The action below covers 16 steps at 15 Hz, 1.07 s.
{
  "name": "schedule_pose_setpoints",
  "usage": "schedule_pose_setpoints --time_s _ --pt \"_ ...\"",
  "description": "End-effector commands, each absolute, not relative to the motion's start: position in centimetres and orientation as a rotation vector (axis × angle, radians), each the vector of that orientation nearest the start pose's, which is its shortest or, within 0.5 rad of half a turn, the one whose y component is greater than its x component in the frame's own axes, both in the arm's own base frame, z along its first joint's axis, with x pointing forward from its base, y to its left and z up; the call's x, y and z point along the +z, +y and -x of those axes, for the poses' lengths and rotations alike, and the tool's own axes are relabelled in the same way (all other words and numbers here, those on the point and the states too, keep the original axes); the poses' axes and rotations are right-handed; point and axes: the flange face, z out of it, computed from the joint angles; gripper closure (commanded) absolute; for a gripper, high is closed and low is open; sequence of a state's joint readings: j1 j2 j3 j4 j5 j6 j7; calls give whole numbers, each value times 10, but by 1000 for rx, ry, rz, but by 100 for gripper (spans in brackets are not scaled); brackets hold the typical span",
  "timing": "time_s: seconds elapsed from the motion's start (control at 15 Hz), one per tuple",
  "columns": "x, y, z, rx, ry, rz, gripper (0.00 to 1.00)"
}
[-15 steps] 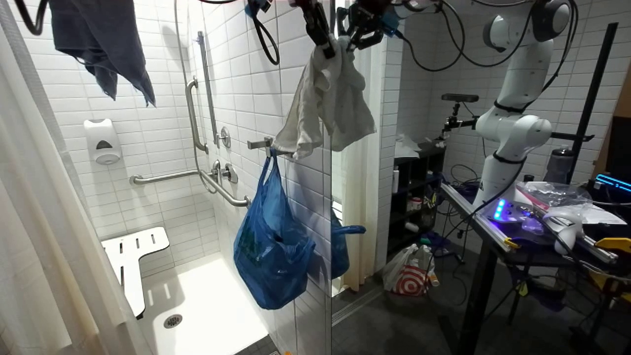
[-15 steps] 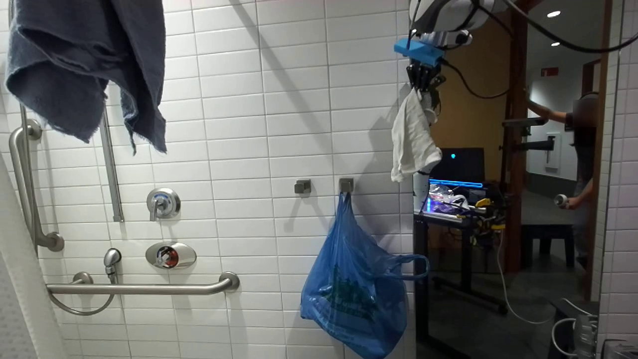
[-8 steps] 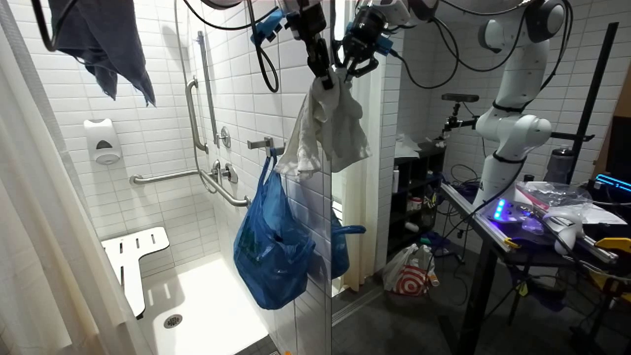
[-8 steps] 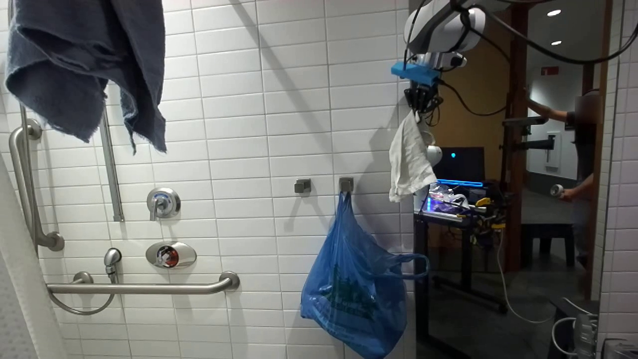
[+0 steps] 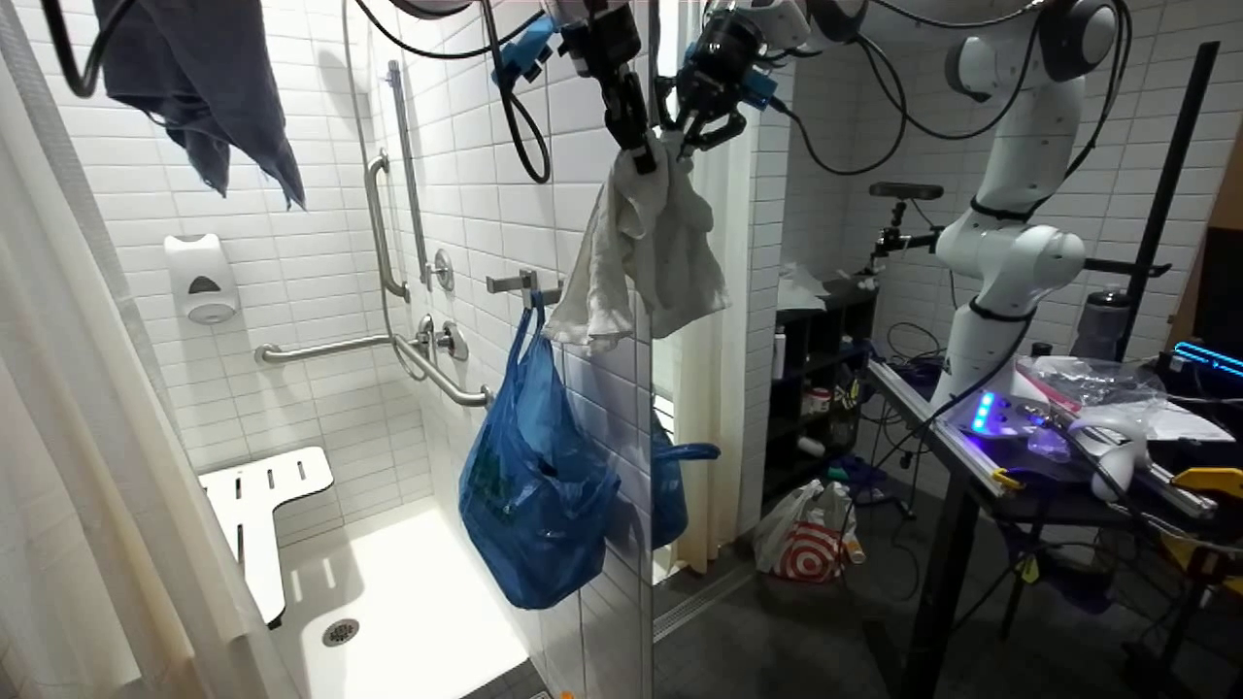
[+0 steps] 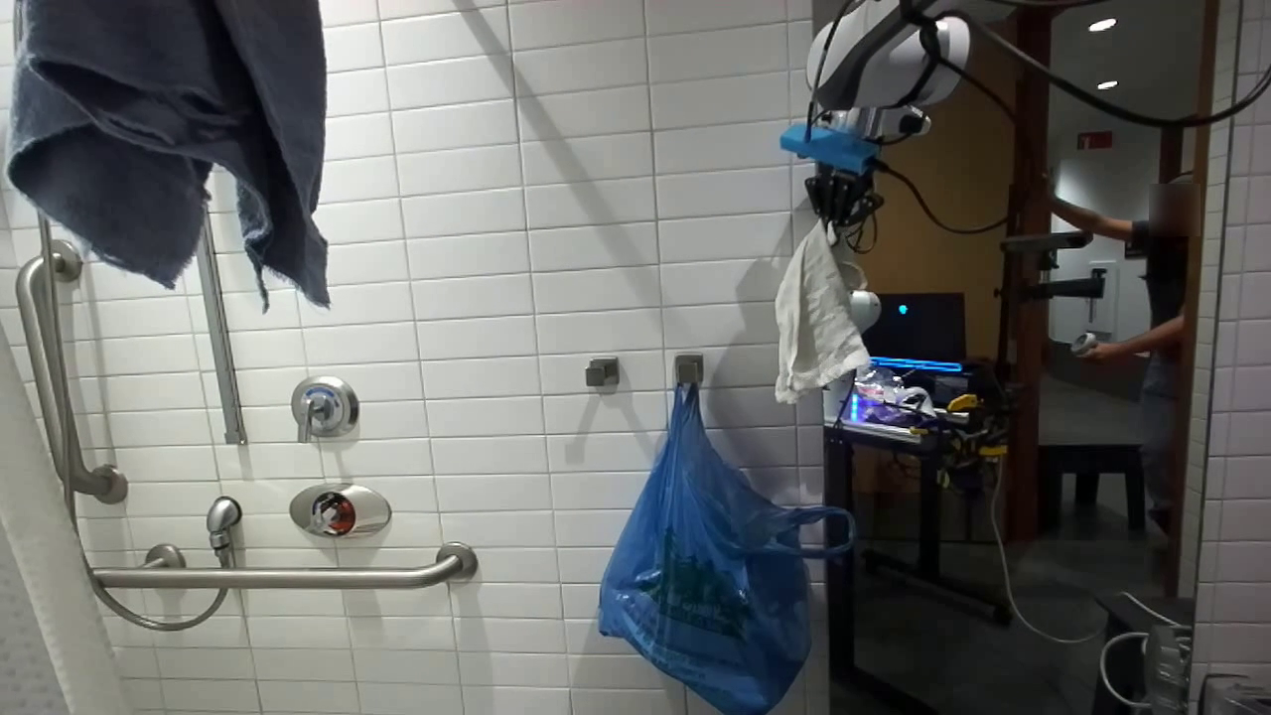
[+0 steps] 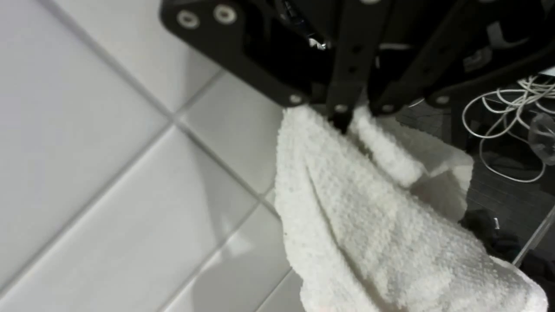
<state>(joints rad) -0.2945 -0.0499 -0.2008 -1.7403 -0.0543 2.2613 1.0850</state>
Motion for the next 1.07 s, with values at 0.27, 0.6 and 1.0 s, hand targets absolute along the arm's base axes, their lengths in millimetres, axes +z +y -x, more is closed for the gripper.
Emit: schedule_pose_setpoints --time_s 0.27,0.6,1.0 --pt "716 -300 -464 -1148 1936 1914 99" --pt "756 -313 -424 -1324 1905 1784 99" --pt "785 -317 -394 -1465 2043 1874 99"
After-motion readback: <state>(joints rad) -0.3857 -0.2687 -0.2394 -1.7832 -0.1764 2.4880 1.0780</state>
